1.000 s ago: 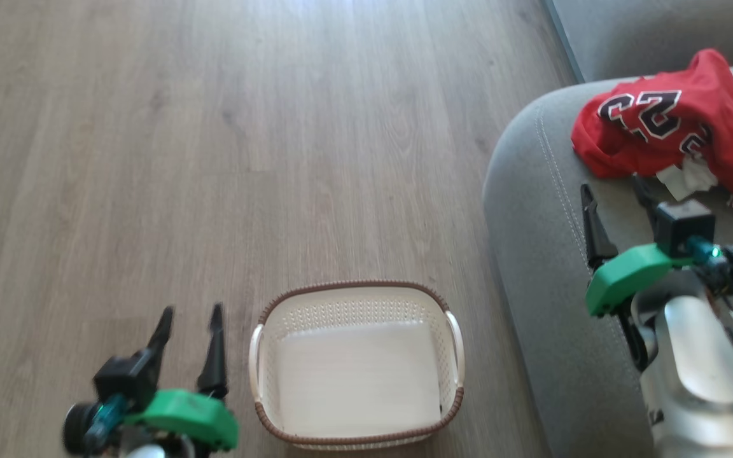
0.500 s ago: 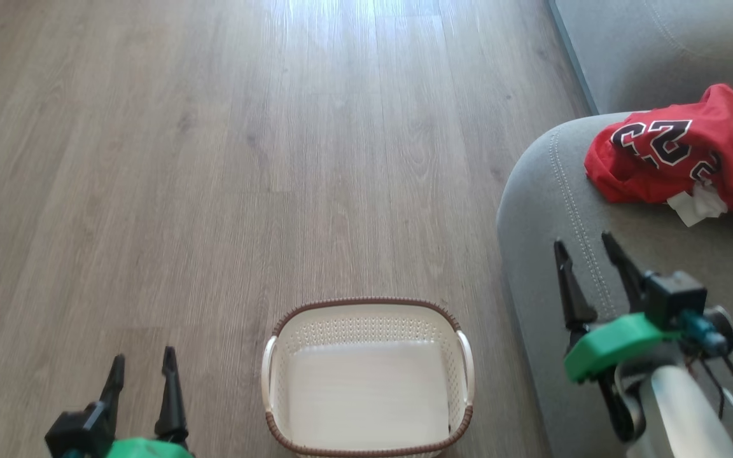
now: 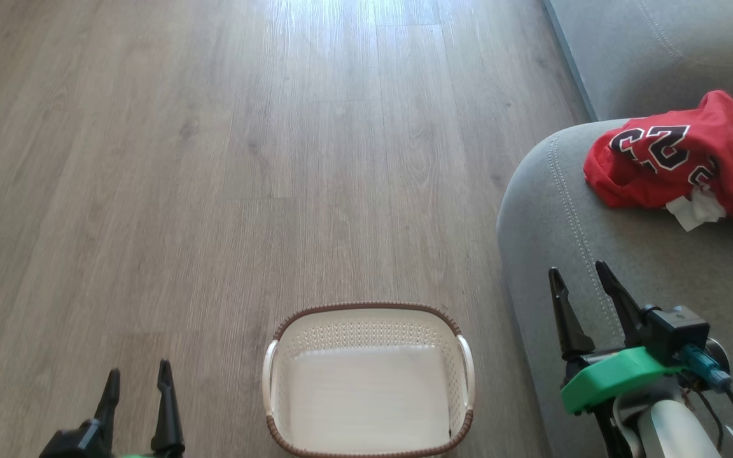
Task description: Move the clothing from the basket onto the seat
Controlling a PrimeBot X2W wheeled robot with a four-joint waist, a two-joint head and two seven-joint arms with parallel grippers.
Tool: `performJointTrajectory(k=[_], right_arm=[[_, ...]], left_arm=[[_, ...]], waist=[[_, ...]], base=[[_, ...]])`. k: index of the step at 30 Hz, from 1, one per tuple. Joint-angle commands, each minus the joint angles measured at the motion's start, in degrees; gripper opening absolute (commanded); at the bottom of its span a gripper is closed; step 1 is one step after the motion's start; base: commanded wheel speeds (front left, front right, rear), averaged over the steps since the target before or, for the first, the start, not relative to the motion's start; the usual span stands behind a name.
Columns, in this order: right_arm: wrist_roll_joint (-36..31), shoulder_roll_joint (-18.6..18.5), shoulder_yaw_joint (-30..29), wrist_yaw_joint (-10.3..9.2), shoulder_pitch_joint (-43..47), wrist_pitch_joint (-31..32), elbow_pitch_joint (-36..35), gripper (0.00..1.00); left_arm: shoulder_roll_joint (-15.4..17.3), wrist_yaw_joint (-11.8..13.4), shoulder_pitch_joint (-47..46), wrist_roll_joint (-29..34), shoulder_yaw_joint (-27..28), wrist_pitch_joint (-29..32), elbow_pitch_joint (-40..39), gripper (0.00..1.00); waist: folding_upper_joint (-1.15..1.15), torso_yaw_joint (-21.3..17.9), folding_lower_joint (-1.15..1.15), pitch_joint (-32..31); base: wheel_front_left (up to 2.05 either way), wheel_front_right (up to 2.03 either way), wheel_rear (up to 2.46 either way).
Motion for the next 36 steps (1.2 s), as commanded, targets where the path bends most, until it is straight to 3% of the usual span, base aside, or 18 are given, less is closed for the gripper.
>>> performJointTrajectory(k=[1,29,30,36], right_arm=[[0.19,0.32,1.31,-0.02,-0.88,-0.53,-2.25,1.00],[1.07,0.32,2.85,-0.02,1.06,-0.53,-1.55,1.00],[0.49,0.08,1.47,0.00,2.42,0.00,0.15,0.00],[1.79,0.08,1.59,0.00,3.51,0.48,3.41,0.00]], left_arm=[[0.53,-0.23,-0.99,0.62,2.65,-0.71,-1.53,1.00],[-1.06,-1.09,-0.34,2.27,4.32,-0.69,0.64,1.00],[-1.57,-1.14,0.86,2.16,1.90,0.00,2.05,0.00],[-2.84,-1.40,0.99,1.08,1.77,0.47,4.93,0.00]], waist=[[0.00,0.09,0.00,0.00],[0.00,0.55,0.00,-0.64],[0.00,0.55,0.00,-0.64],[0.00,0.49,0.00,-0.58]], base=[[0.00,0.00,0.00],[0.00,0.00,0.00],[0.00,0.00,0.00],[0.00,0.00,0.00]])
